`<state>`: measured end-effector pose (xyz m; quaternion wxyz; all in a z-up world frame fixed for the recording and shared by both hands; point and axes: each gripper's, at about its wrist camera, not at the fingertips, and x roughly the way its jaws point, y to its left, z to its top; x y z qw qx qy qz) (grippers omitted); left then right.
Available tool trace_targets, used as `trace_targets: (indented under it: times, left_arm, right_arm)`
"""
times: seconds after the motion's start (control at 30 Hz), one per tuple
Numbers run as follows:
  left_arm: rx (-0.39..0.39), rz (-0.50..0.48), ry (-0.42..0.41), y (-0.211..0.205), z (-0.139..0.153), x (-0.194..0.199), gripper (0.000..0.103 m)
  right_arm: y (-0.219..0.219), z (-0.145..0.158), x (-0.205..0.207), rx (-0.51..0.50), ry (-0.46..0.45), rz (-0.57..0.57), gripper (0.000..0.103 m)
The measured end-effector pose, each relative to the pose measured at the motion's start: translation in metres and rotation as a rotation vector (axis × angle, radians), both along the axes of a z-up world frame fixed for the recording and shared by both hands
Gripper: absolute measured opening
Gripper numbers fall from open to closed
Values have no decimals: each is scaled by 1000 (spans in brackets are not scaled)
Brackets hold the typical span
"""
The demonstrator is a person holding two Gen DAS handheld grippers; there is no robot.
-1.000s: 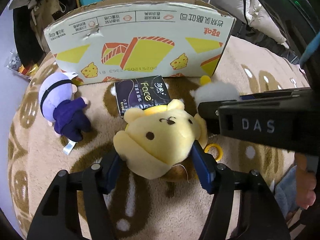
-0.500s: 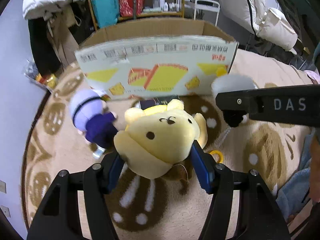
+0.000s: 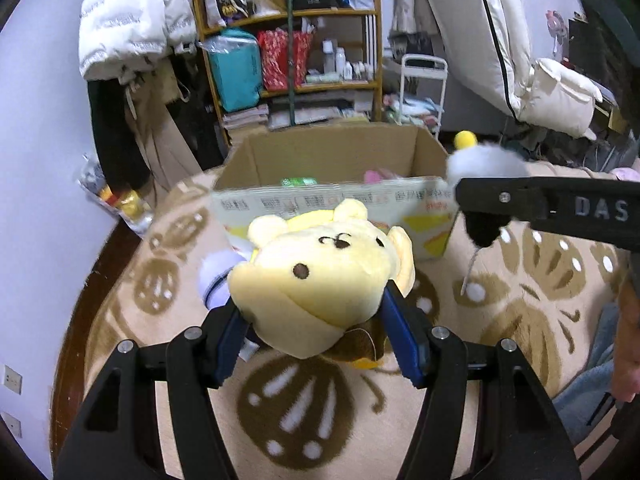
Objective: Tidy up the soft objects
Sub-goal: 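Carry the yellow bear with the left tool while the right tool carries the pompom plush into the box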
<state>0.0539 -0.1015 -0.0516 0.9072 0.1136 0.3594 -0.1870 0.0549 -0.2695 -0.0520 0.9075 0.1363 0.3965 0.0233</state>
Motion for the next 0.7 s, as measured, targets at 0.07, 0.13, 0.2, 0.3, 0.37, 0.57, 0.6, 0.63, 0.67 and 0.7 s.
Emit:
trace_targets:
  times: [0.07,0.13,0.2,0.3,0.37,0.57,0.6,0.63,0.67,0.7]
  left_arm:
    - [-24,7,-9,3,10,1,63]
    - [-40,14,-35,5,21,2,63]
    - [-48,18,-64,8,30,2,63]
    - [-56,28,-103,10,43,2,63]
    - [-53,28,-126,8,49,5,63]
    - [-43,26,-186,-2,69,17,63]
    - [-44,23,-198,-4,74,19,63]
    - [-42,23,-212,-5,79,23,63]
    - [-41,24,-223,-7,83,26,63]
    - [-40,24,-235,-9,87,30,63]
  right_arm:
    - [-1,7,-2,-3,-35,1,35]
    - [-2,16,-5,-13,-84,-9,35]
    - [-4,23,-8,-13,-125,-13,35]
    - [-5,32,-9,-15,-182,-20,35]
    - [-6,37,-10,-21,-209,-23,35]
    - [-10,46,-11,-16,-273,-53,35]
    - [-11,48,-11,-13,-286,-54,35]
    - [-12,50,-10,-11,-297,-57,35]
    - [-13,51,-9,-11,-307,-59,35]
    - [-14,53,-6,-11,-316,-58,35]
